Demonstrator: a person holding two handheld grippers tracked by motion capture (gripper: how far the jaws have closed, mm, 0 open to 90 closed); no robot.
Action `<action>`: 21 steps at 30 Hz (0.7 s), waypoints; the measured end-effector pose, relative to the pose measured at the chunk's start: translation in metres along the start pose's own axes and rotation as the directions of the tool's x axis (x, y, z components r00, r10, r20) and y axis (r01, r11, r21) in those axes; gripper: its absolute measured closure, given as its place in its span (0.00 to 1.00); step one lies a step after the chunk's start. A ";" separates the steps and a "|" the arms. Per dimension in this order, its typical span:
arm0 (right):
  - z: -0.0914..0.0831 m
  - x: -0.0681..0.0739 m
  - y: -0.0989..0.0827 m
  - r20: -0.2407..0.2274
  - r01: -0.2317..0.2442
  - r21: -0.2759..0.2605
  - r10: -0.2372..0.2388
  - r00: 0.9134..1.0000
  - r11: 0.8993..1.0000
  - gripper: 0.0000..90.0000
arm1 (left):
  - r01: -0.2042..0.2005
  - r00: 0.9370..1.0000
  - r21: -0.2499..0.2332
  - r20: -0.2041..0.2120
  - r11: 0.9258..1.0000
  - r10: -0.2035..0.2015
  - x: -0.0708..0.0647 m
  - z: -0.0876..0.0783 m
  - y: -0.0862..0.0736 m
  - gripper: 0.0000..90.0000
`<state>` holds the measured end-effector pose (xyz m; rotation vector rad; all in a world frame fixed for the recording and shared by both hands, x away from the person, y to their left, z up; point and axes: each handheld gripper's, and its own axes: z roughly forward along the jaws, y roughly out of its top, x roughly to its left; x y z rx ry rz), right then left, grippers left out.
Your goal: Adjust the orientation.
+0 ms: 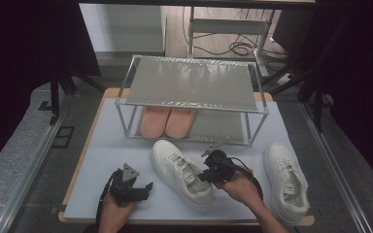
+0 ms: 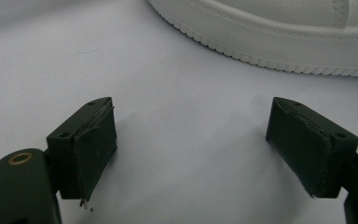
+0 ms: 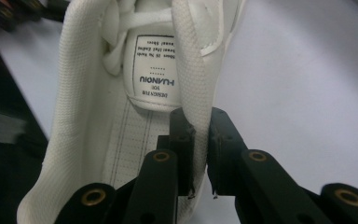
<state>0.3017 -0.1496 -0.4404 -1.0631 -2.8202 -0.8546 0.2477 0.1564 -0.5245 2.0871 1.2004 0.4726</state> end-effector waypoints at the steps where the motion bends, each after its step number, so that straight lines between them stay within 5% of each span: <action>1: -0.001 -0.001 0.001 -0.016 -0.017 -0.005 0.016 1.000 1.000 0.92 | 0.001 1.000 0.000 0.000 1.000 -0.001 0.000 0.000 0.000 0.18; 8: -0.013 -0.009 0.004 -0.082 -0.085 -0.036 0.082 0.993 0.996 0.93 | 0.000 1.000 0.000 0.001 1.000 0.000 0.000 0.000 0.000 0.18; 21: -0.034 -0.019 0.011 -0.246 -0.185 -0.091 0.158 0.956 0.978 0.93 | 0.004 1.000 0.001 0.004 1.000 -0.004 0.001 0.000 0.000 0.18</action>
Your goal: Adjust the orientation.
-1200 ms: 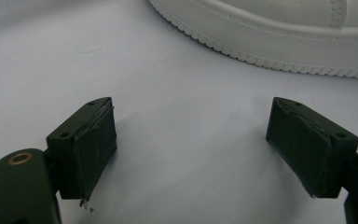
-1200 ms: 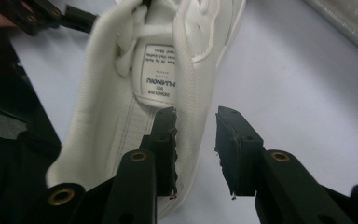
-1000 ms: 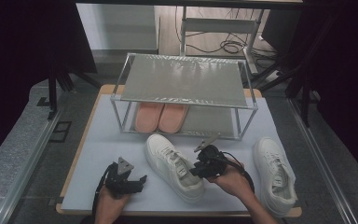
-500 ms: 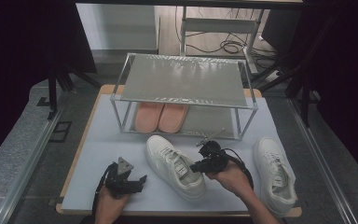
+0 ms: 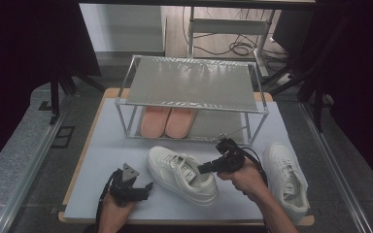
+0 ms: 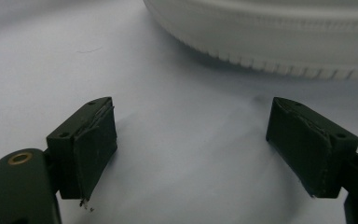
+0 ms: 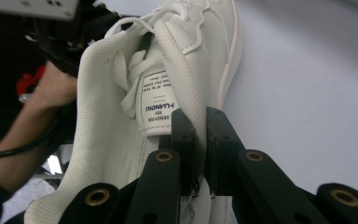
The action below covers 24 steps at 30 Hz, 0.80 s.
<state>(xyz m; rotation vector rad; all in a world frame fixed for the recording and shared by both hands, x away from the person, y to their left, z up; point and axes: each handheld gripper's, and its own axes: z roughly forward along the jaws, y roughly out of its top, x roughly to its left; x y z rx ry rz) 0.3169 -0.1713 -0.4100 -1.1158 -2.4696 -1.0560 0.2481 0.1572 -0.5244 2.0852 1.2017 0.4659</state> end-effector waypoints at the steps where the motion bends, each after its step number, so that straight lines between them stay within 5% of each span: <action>1: -0.001 0.000 0.001 -0.006 -0.003 -0.005 0.003 1.000 1.000 0.93 | 0.003 1.000 0.000 0.001 1.000 -0.003 0.000 0.000 0.000 0.18; 24: -0.046 0.001 0.021 -0.171 -0.081 -0.172 0.052 0.984 0.982 0.93 | 0.007 1.000 0.000 -0.001 1.000 -0.007 0.001 -0.001 0.000 0.20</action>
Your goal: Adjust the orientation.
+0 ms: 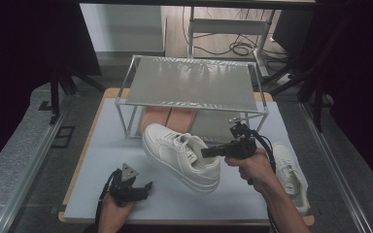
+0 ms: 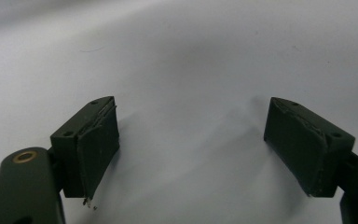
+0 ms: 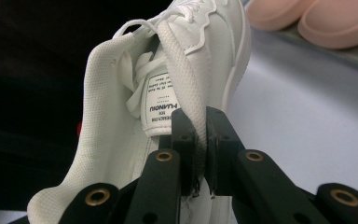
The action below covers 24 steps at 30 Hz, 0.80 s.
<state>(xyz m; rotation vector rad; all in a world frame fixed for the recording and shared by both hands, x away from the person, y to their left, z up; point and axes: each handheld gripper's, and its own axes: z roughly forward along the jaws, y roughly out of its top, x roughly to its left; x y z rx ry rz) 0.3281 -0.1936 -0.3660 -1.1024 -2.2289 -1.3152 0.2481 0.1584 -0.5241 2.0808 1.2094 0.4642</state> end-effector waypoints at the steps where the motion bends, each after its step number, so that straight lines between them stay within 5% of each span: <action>1: -0.001 0.001 0.001 -0.006 -0.003 -0.003 0.003 1.000 1.000 0.93 | 0.000 1.000 0.000 0.000 1.000 0.000 0.000 0.000 0.000 0.20; 16: -0.014 0.017 0.024 -0.108 -0.009 -0.086 0.000 0.994 0.996 0.93 | 0.005 1.000 -0.004 0.001 1.000 -0.005 0.000 0.000 0.000 0.20; 24: -0.018 0.023 0.039 -0.119 -0.020 -0.130 0.005 0.993 0.991 0.93 | 0.003 1.000 -0.004 0.000 1.000 -0.003 -0.001 0.000 0.000 0.20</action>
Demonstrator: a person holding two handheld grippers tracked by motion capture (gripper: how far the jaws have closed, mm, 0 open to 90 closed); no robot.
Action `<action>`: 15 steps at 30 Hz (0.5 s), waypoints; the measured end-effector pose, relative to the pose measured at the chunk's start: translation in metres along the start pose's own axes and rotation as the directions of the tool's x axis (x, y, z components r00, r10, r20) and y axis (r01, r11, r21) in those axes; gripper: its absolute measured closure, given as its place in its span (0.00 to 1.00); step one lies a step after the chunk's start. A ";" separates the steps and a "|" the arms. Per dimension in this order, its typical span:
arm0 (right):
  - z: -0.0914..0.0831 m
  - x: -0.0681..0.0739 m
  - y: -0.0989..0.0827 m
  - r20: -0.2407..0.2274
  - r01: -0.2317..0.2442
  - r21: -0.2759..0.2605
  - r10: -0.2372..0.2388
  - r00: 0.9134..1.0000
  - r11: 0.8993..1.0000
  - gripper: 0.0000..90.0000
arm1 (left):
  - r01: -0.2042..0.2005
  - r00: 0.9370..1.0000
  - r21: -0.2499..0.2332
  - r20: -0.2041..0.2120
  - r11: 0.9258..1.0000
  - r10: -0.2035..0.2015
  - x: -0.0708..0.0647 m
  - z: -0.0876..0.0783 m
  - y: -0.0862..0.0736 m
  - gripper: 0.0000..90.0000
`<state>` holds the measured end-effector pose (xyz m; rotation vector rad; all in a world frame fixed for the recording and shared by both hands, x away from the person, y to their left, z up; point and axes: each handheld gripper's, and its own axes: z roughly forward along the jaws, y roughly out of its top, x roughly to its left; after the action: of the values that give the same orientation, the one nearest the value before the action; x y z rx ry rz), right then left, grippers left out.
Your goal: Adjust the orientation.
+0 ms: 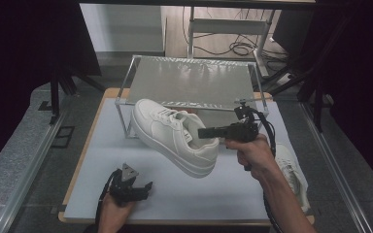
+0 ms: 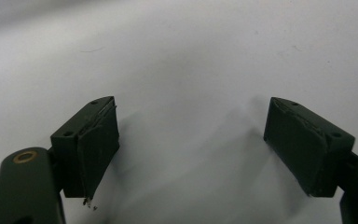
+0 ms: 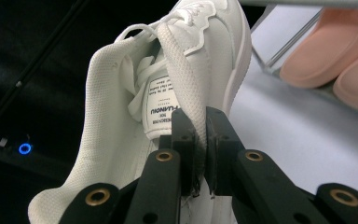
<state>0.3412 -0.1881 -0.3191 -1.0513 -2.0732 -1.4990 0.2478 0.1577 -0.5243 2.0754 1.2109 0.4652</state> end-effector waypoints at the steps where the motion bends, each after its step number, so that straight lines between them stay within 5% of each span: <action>1: 0.000 0.000 0.002 0.003 -0.002 -0.006 0.002 1.000 1.000 0.93 | 0.000 1.000 0.000 -0.001 1.000 0.000 0.000 0.000 0.000 0.20; 15: 0.000 -0.017 0.028 0.062 -0.055 -0.120 0.063 0.996 0.991 0.94 | -0.006 1.000 -0.003 -0.003 1.000 0.006 -0.001 0.000 0.000 0.20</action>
<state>0.3731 -0.1899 -0.3118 -1.2110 -1.9989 -1.5939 0.2475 0.1572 -0.5244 2.0768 1.2057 0.4723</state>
